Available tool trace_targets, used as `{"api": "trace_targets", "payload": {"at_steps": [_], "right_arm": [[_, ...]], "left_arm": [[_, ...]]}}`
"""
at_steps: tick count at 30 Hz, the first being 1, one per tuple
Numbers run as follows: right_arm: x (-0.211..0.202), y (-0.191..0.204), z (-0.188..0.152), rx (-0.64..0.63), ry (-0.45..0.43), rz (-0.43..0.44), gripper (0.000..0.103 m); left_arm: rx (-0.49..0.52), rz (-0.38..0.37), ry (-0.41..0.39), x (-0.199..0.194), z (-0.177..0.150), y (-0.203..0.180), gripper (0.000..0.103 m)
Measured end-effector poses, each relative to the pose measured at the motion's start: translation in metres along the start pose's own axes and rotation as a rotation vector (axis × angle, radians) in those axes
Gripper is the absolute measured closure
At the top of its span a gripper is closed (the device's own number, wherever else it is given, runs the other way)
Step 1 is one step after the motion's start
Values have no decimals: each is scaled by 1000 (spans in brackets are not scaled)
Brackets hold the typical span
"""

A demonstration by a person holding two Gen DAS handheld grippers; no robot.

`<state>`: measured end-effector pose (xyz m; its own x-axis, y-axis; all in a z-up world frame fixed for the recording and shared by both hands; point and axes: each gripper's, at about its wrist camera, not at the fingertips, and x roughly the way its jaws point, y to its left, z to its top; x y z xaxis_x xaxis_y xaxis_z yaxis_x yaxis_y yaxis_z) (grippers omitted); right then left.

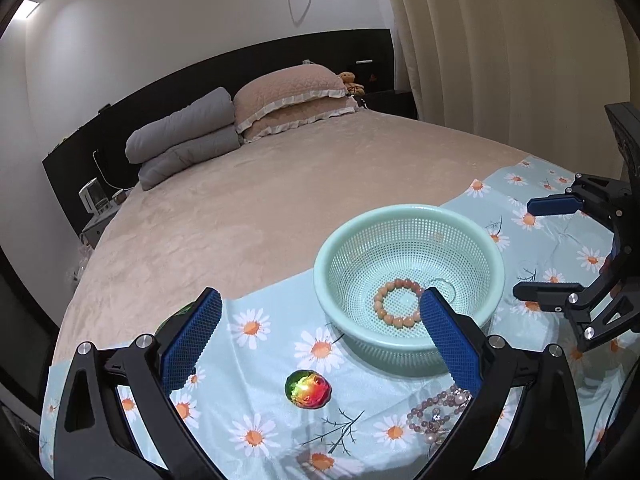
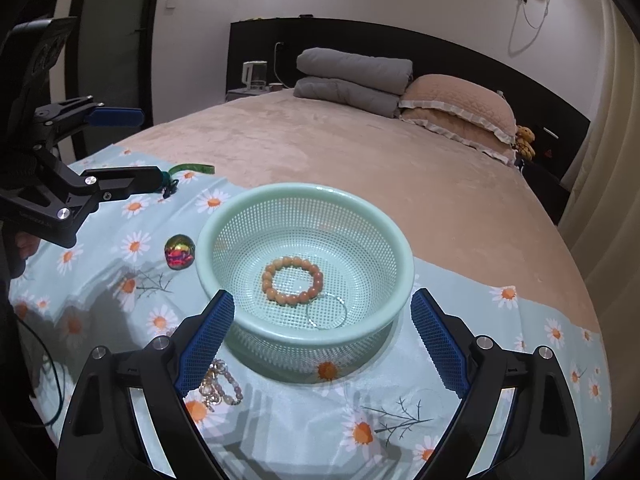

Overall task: Organize jewelry
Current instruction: 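Carry the bracelet with the left tool while the right tool carries the hoop into the colander, then open both tools over the colander and move back to the jewelry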

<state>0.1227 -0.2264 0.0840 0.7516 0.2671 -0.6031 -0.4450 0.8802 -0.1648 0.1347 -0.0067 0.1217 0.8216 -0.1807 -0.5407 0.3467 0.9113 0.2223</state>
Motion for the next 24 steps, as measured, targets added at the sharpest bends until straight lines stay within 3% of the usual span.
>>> {"api": "trace_targets", "payload": {"at_steps": [7,12,18,24], "right_arm": [[-8,2,-13,-5,25,33,17],[-8,3,-25,-40,40,14,17],[-3,5,-37,-42,90,85,17],[3,20,-51,-131,131,92,17]], "left_arm": [[-76,-31,61,6,-17,11,6],[-76,-26,102,9,-34,6,6],[-79,-24,166,14,-60,-2,6],[-67,-69,215,16,-83,-17,6]]}}
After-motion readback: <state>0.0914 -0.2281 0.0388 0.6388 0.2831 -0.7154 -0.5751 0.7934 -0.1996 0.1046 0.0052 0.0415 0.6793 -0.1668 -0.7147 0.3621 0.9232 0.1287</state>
